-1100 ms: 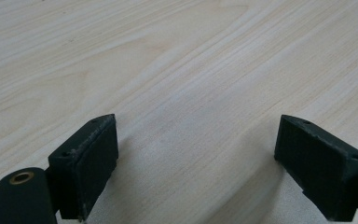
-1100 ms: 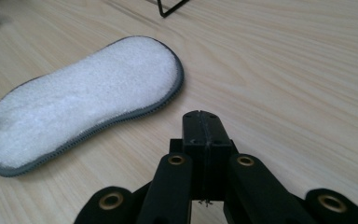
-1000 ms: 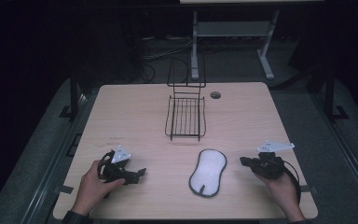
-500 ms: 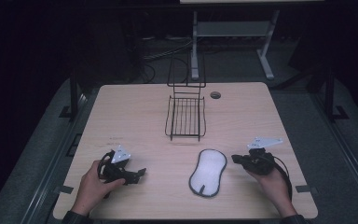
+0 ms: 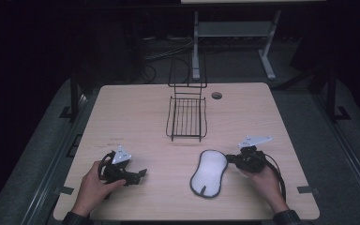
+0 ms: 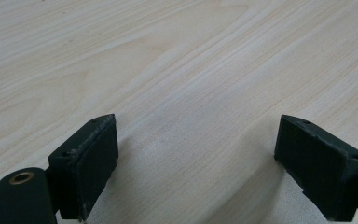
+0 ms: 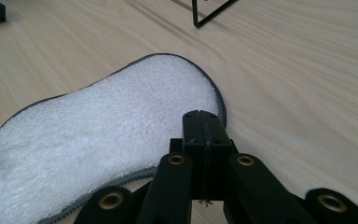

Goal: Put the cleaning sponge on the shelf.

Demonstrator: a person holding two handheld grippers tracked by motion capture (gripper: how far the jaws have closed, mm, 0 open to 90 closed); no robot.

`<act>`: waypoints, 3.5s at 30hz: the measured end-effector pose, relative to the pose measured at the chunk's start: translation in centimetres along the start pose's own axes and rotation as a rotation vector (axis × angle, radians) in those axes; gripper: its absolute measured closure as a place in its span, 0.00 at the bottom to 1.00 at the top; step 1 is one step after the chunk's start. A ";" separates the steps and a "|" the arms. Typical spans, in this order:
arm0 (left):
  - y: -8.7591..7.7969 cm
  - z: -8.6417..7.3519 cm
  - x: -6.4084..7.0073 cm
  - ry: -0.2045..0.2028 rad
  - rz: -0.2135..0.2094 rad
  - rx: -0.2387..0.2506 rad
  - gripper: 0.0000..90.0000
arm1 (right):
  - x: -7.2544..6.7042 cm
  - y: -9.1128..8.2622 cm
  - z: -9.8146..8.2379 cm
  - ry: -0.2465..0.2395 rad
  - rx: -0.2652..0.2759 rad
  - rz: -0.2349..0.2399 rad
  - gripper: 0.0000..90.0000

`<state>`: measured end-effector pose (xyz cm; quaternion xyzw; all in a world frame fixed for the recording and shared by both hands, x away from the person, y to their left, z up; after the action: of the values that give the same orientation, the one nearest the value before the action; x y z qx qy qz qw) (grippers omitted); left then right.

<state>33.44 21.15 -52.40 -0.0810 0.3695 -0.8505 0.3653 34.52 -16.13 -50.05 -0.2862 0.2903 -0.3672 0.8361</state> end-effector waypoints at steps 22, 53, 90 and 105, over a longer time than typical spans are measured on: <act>0.0 0.0 0.0 0.000 -0.001 0.000 0.14 | -0.3 2.2 0.9 -0.023 -0.018 -0.007 1.00; 0.0 0.0 0.0 0.000 0.000 0.000 0.14 | -6.3 0.4 -1.2 -0.090 -0.027 0.113 0.99; 0.0 0.0 0.0 0.000 0.000 0.000 0.14 | -6.6 -0.5 -3.8 -0.077 -0.080 0.114 0.99; 0.0 0.0 0.0 0.000 0.000 0.000 0.14 | -3.8 -1.4 -3.5 -0.031 -0.066 0.048 0.99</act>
<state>33.44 21.15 -52.40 -0.0809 0.3697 -0.8505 0.3652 29.37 -14.92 -50.34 -0.3121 0.2963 -0.3328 0.8391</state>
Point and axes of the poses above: each handheld gripper's, and its own axes: y roughly forward along the jaws, z roughly out of its top, x roughly to its right, the point moved 7 cm from there along y, roughly forward along the jaws, and after that the axes turned 10 degrees about y, right-handed, at the moved point
